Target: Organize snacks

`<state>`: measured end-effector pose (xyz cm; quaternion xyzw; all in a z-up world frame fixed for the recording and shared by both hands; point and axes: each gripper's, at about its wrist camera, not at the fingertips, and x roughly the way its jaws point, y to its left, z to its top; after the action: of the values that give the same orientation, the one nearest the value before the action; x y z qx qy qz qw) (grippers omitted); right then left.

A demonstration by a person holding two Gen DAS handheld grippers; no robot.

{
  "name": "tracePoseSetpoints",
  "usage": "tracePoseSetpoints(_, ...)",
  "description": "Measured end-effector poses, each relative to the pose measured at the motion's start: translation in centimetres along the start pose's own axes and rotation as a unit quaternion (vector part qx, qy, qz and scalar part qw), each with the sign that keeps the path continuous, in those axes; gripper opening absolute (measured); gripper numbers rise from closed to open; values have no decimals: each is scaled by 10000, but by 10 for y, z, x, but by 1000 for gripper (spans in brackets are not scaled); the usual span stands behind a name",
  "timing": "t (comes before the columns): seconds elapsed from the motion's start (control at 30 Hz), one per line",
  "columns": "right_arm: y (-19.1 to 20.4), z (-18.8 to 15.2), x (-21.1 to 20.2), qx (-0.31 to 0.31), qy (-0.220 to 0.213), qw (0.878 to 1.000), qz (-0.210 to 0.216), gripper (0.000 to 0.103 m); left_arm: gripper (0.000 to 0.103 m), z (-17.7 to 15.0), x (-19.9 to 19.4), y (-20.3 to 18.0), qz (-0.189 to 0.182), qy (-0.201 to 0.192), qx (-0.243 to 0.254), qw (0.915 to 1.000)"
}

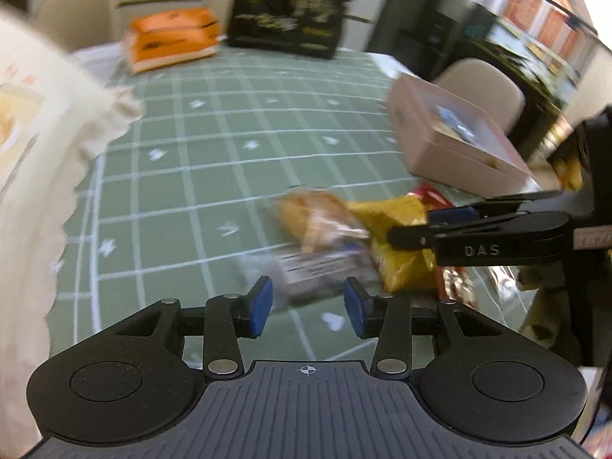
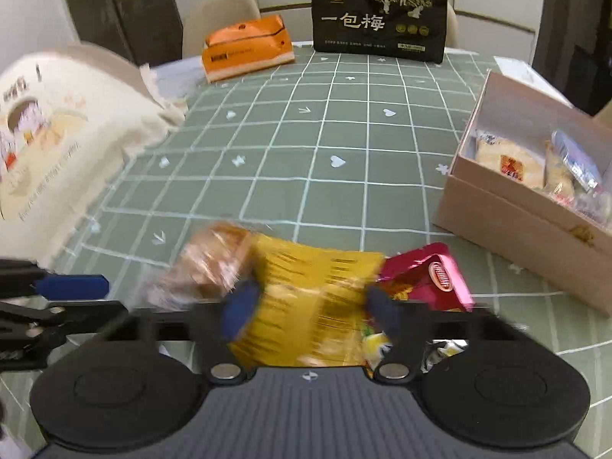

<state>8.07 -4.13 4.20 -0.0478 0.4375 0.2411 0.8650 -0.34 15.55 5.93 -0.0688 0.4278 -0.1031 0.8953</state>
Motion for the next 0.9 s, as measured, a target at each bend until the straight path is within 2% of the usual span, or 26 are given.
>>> tracePoseSetpoints(0.07, -5, -7, -13, 32, 74, 9997, 230, 50, 46, 5, 5, -8, 9, -58, 312, 9995)
tracePoseSetpoints(0.13, -12, -17, -31, 80, 35, 9998, 182, 49, 46, 14, 18, -9, 33, -101, 511, 9986)
tracePoseSetpoints(0.23, -38, -32, -62, 396, -110, 9991, -69, 49, 46, 20, 42, -2, 25, 217, 422, 9989)
tracePoseSetpoints(0.3, -57, -42, -80, 659, -194, 9973, -272, 49, 47, 18, 45, -4, 36, 240, 437, 9987)
tracePoseSetpoints(0.4, -89, -65, -101, 983, -265, 9921, -737, 49, 47, 13, 43, -19, -347, 441, 580, 9967)
tracePoseSetpoints(0.47, -106, -80, -106, 1187, -215, 9880, -962, 49, 47, 6, 43, -37, -557, 590, 858, 9930)
tracePoseSetpoints(0.53, -118, -95, -109, 1287, -158, 9839, -1232, 50, 47, 2, 43, -52, -689, 713, 1109, 9889)
tracePoseSetpoints(0.6, -124, -104, -110, 1327, -95, 9814, -1382, 52, 47, 2, 44, -61, -643, 733, 1137, 9887)
tracePoseSetpoints(0.63, -127, -109, -112, 1359, -94, 9810, -1381, 52, 47, 3, 46, -62, -541, 717, 1073, 9902)
tracePoseSetpoints(0.7, -125, -113, -115, 1398, -128, 9817, -1285, 59, 47, 8, 52, -60, -237, 656, 848, 9939)
tracePoseSetpoints(0.77, -118, -115, -119, 1387, -190, 9830, -1189, 65, 47, 12, 57, -56, -92, 632, 642, 9959)
tracePoseSetpoints(0.83, -109, -116, -125, 1391, -260, 9840, -1079, 69, 46, 18, 61, -60, -141, 616, 511, 9967)
tracePoseSetpoints(0.9, -97, -119, -131, 1487, -258, 9855, -781, 71, 47, 20, 69, -71, -176, 631, 553, 9963)
